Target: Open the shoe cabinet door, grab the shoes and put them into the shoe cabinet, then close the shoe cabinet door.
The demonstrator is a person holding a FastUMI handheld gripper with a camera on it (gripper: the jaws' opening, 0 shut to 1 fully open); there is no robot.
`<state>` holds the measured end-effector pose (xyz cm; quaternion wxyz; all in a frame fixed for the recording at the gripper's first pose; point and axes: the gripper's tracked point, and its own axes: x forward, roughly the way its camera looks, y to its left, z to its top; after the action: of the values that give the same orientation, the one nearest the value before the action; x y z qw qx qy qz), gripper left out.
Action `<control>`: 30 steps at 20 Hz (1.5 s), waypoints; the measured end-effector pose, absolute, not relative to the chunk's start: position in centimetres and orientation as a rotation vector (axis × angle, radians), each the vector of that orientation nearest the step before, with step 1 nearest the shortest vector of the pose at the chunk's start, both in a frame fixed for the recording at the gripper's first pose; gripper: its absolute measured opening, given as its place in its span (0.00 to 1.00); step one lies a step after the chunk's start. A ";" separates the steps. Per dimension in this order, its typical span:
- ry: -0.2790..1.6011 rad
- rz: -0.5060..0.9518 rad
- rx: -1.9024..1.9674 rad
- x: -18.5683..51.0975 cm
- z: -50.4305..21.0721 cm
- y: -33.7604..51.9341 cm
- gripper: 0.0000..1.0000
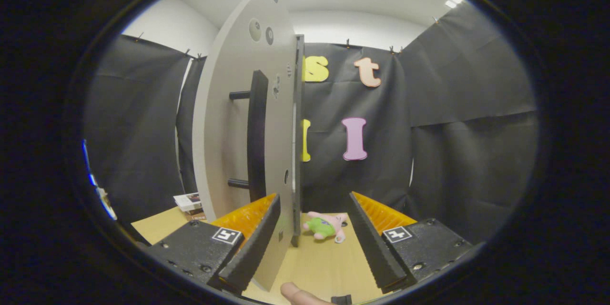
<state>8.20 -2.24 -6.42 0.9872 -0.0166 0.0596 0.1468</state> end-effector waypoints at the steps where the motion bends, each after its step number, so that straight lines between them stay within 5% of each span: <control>1: 0.121 0.303 -0.046 8.0 -6.7 -1.5 0.94; 13: 0.198 0.401 -0.081 8.0 -10.7 8.9 0.95; 17: 0.162 0.266 -0.051 10.3 -10.2 8.8 0.91; 28: 0.356 0.586 0.052 8.5 -16.1 23.8 0.92; 30: 0.358 0.527 0.034 8.5 -16.2 22.9 0.95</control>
<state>8.51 22.90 -16.17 0.9495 0.0166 0.1762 0.2590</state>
